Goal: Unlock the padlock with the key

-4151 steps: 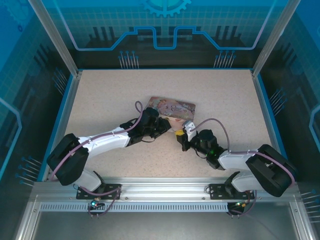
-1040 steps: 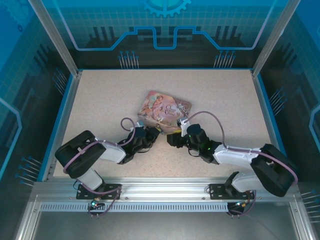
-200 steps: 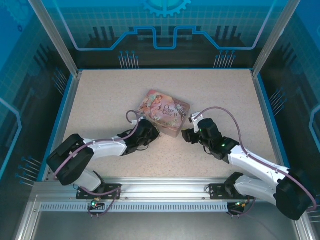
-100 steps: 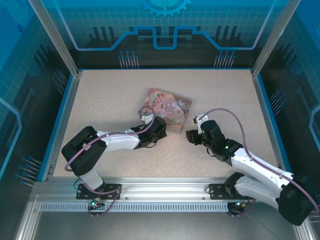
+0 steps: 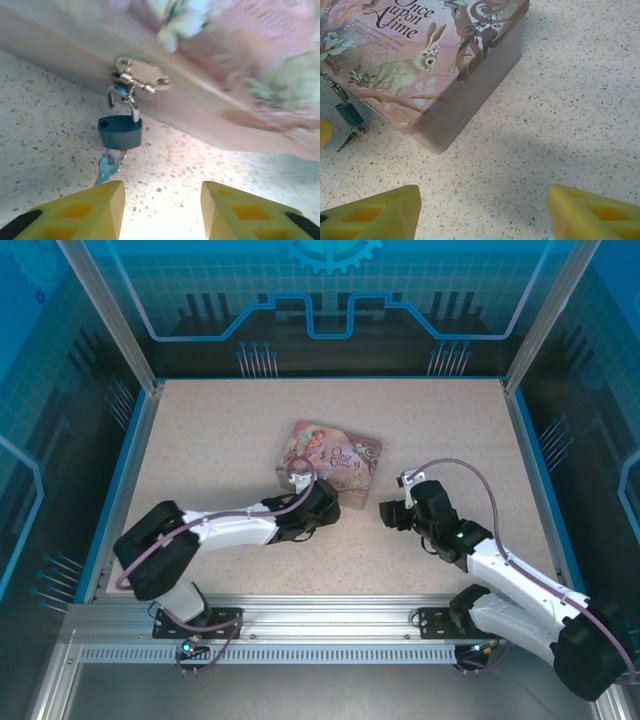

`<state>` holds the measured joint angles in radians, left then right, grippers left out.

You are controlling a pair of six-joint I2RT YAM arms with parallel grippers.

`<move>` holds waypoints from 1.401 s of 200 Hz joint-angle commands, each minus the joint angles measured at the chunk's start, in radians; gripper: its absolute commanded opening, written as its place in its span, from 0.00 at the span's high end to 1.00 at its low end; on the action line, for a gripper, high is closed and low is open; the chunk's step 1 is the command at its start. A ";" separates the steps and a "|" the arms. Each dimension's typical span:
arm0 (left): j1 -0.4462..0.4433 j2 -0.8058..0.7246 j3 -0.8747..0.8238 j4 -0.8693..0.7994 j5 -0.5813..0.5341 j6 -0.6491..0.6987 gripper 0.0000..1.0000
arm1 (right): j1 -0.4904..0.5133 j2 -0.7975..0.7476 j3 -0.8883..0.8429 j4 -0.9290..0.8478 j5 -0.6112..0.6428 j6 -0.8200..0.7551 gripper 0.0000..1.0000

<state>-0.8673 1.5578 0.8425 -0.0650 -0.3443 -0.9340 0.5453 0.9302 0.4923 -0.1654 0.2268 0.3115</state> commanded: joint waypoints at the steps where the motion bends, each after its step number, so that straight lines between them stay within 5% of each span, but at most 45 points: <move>1: -0.004 -0.160 -0.060 -0.016 -0.026 0.041 0.48 | -0.037 0.011 0.000 0.003 -0.127 0.010 0.26; 24: 0.022 -0.327 -0.083 -0.115 -0.073 0.090 0.31 | -0.077 0.038 -0.006 0.079 -0.278 0.085 0.15; 46: 0.150 -0.429 -0.097 -0.173 0.039 0.124 0.21 | -0.115 0.109 -0.007 0.205 -0.404 0.176 0.00; 96: 0.476 -0.502 -0.188 -0.111 0.289 0.149 0.14 | -0.173 0.418 0.165 0.270 -0.499 0.213 0.00; 156: 0.635 -0.492 -0.226 -0.070 0.403 0.181 0.12 | -0.198 0.748 0.457 0.331 -0.657 0.190 0.01; 217: 0.707 -0.498 -0.226 -0.065 0.437 0.216 0.11 | -0.192 1.077 0.832 0.338 -0.848 0.160 0.04; 244: 0.717 -0.499 -0.203 -0.067 0.458 0.229 0.12 | -0.214 1.113 0.916 0.289 -0.759 0.116 0.04; 280: 0.723 -0.482 -0.130 -0.095 0.459 0.277 0.16 | -0.284 0.931 0.838 0.211 -0.593 0.024 0.01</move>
<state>-0.1585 1.0676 0.6384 -0.1513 0.0849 -0.7155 0.3199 2.0090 1.3640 0.1051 -0.4644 0.4232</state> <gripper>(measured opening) 0.846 0.985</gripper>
